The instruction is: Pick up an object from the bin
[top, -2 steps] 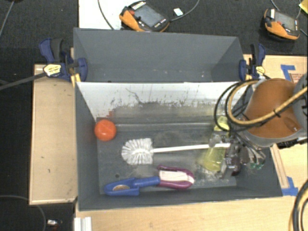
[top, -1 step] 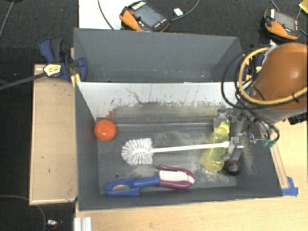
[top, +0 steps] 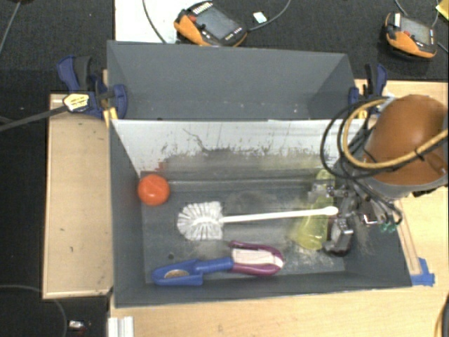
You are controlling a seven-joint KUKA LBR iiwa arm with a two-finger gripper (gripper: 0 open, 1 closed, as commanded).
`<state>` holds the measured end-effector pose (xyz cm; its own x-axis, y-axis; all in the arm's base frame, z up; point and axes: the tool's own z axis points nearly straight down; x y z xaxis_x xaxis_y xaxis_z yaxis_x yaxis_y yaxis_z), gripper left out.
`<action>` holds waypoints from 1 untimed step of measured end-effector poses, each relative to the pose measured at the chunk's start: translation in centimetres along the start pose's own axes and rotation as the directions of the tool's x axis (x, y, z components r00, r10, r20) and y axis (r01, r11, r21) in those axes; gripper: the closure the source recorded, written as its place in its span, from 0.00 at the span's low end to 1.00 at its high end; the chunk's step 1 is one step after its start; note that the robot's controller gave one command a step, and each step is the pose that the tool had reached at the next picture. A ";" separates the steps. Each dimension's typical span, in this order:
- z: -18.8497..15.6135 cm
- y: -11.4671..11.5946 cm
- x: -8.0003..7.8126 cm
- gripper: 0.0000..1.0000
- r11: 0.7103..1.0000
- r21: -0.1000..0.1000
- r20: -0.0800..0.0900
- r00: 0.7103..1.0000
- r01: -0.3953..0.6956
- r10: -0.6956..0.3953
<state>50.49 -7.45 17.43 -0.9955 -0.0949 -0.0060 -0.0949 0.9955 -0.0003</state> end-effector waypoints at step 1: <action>-7.0 1.9 -1.3 0.00 0.999 -0.002 0.005 0.999 -0.033 0.033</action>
Offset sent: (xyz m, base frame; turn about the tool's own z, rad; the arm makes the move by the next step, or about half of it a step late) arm 0.0410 0.0131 -0.0296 0.1322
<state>51.56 -5.41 24.47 -0.9980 -0.0616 -0.0105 -0.0616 0.9981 0.0015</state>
